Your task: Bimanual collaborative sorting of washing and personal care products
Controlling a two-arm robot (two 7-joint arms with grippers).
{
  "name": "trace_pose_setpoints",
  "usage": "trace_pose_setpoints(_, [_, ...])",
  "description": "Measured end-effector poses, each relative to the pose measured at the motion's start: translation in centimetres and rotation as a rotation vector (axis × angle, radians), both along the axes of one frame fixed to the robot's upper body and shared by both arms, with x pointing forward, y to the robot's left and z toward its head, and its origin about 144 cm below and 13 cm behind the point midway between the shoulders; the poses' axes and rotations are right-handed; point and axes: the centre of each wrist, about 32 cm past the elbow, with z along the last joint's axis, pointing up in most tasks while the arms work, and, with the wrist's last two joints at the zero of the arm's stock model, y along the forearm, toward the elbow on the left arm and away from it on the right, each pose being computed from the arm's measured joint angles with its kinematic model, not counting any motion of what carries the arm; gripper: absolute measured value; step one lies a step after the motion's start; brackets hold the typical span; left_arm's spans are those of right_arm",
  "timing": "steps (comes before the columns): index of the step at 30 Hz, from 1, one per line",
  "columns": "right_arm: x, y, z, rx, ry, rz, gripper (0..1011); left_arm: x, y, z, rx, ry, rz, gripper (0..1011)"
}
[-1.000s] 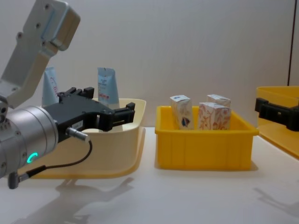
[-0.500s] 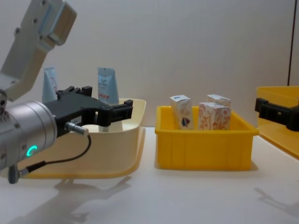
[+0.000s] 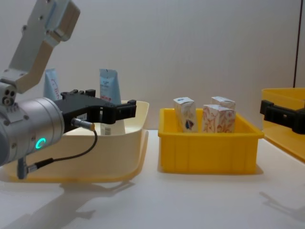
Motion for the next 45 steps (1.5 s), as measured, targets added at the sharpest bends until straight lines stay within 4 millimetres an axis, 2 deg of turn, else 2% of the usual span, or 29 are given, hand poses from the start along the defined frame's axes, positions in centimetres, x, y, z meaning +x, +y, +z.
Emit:
trace_pose_setpoints(23, [0.0,0.0,0.0,0.000,0.000,0.000,1007,3.2,-1.4,0.3,0.005,0.037,0.048,1003])
trace_pose_setpoints(45, [0.0,0.0,0.0,0.000,0.000,0.000,1007,6.3,-2.2,-0.4,-0.025,0.070,0.091,1003])
